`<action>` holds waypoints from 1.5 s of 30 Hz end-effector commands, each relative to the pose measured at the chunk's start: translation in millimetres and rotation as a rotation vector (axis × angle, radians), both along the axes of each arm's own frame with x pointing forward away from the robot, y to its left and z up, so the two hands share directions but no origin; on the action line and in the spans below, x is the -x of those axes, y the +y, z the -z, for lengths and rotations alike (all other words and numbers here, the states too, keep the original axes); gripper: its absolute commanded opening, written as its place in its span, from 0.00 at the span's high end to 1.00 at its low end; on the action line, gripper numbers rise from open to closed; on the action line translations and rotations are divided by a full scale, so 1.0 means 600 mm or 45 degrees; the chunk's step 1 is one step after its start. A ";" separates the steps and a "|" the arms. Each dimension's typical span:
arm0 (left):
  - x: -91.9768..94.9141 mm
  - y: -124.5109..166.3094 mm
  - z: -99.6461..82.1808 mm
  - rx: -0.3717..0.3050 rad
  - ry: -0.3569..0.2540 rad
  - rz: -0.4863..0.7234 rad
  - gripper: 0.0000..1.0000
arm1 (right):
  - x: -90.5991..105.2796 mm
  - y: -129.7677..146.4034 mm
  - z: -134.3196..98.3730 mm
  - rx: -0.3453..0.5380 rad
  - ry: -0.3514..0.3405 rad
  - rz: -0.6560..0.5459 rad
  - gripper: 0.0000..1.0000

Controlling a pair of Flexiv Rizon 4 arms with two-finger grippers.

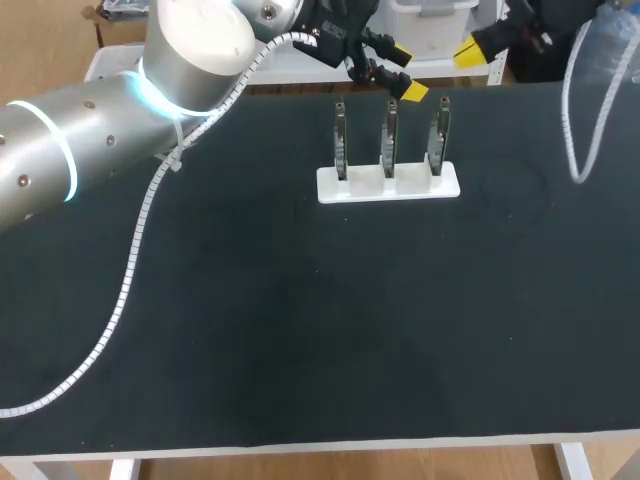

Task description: Pick up the optical module with the left hand, and insert it into the network port with the right hand.

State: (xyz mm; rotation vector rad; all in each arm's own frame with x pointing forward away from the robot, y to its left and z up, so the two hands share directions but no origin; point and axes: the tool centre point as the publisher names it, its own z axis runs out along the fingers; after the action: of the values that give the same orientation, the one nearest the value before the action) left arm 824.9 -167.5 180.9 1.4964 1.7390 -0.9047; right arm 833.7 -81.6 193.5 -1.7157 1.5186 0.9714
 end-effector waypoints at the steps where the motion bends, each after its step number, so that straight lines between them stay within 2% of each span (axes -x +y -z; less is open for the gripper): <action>1: -0.005 -0.001 -0.001 -0.004 0.003 0.006 0.00 | -0.006 -0.021 -0.008 0.079 0.652 -1.066 1.00; 10: -0.005 -0.001 -0.001 -0.004 0.003 0.006 0.00 | 0.007 -0.048 -0.003 0.090 0.663 -1.004 1.00; 33: -0.005 0.002 -0.008 0.015 -0.021 0.011 0.00 | 0.008 -0.056 -0.004 0.089 0.633 -0.942 1.00; 38: -0.006 0.010 -0.016 0.015 -0.038 -0.002 0.00 | 0.006 -0.057 -0.015 0.077 0.607 -0.946 1.00; 45: -0.010 0.040 -0.049 0.035 -0.101 -0.061 0.00 | -0.001 -0.065 -0.031 0.094 0.572 -0.926 1.00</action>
State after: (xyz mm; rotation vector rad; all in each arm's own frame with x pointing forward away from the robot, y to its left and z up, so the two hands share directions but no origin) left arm 842.6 -154.4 205.7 1.4664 1.6918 -0.8531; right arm 826.7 -117.8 208.3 -1.7327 1.5332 0.9571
